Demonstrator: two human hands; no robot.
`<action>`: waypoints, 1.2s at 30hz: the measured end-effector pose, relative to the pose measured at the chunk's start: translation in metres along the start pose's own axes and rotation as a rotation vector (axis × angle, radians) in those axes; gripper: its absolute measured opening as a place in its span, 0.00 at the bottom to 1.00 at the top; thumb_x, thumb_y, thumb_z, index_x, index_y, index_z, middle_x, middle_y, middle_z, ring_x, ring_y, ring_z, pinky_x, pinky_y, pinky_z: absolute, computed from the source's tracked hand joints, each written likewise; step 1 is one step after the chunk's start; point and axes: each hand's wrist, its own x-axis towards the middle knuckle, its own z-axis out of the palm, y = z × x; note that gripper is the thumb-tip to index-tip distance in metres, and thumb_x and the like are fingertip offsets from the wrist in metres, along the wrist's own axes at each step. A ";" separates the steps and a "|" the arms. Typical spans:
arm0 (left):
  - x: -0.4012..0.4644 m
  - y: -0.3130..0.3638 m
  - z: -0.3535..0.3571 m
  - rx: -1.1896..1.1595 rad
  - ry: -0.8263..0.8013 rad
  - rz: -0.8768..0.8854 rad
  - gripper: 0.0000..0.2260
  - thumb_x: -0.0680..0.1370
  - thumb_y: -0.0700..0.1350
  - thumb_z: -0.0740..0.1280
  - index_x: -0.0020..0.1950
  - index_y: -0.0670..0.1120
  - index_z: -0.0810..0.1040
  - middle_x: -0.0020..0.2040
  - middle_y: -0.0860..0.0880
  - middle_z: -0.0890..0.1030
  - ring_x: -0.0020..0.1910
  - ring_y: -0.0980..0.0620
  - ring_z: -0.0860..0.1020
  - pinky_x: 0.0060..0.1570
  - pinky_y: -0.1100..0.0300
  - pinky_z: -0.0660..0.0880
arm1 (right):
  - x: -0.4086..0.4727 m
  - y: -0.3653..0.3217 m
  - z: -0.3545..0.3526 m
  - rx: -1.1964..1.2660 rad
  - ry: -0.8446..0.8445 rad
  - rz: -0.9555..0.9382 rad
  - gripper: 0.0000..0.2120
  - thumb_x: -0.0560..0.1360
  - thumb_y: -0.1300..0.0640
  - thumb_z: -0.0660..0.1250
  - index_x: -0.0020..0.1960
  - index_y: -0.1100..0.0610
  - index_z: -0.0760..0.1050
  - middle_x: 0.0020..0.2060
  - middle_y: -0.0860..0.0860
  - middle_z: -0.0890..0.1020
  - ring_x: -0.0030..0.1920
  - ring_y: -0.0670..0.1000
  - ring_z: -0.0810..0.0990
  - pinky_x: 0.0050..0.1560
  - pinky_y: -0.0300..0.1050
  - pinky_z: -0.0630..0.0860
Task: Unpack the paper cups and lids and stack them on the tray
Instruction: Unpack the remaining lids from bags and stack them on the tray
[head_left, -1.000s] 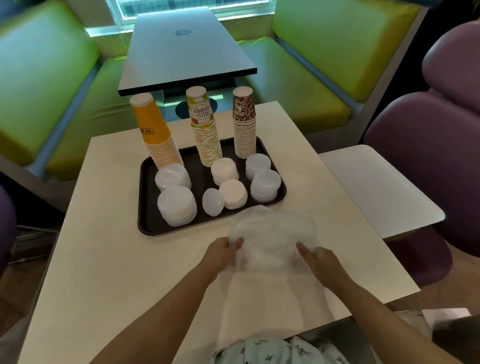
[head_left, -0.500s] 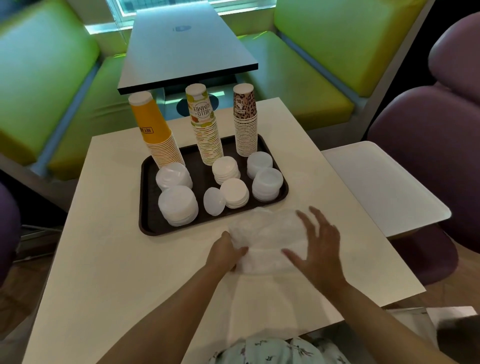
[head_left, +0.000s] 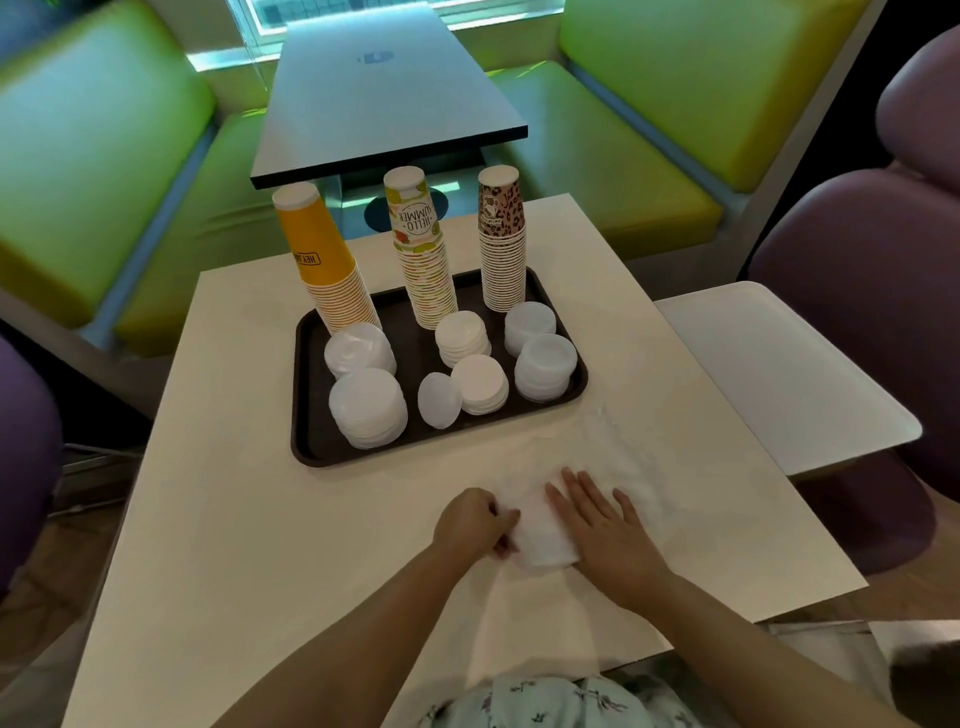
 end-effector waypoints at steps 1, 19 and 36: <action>-0.001 0.000 0.001 -0.015 0.013 0.014 0.12 0.78 0.45 0.66 0.35 0.44 0.75 0.29 0.49 0.80 0.26 0.54 0.78 0.35 0.63 0.76 | 0.000 0.001 0.001 0.004 0.054 0.014 0.47 0.63 0.50 0.77 0.74 0.54 0.55 0.72 0.55 0.55 0.71 0.57 0.66 0.65 0.55 0.61; 0.006 -0.008 -0.010 0.492 0.154 0.788 0.48 0.65 0.58 0.76 0.76 0.62 0.48 0.78 0.55 0.47 0.77 0.55 0.48 0.70 0.58 0.55 | -0.016 0.006 -0.046 1.182 -0.092 0.226 0.15 0.82 0.58 0.54 0.55 0.47 0.78 0.51 0.38 0.80 0.52 0.36 0.78 0.49 0.28 0.73; 0.010 0.000 0.000 0.156 0.043 0.380 0.11 0.76 0.47 0.69 0.37 0.42 0.77 0.29 0.51 0.72 0.31 0.54 0.69 0.32 0.65 0.62 | -0.022 0.032 -0.029 0.810 0.014 0.422 0.09 0.78 0.59 0.64 0.50 0.61 0.81 0.44 0.55 0.83 0.46 0.53 0.81 0.50 0.48 0.76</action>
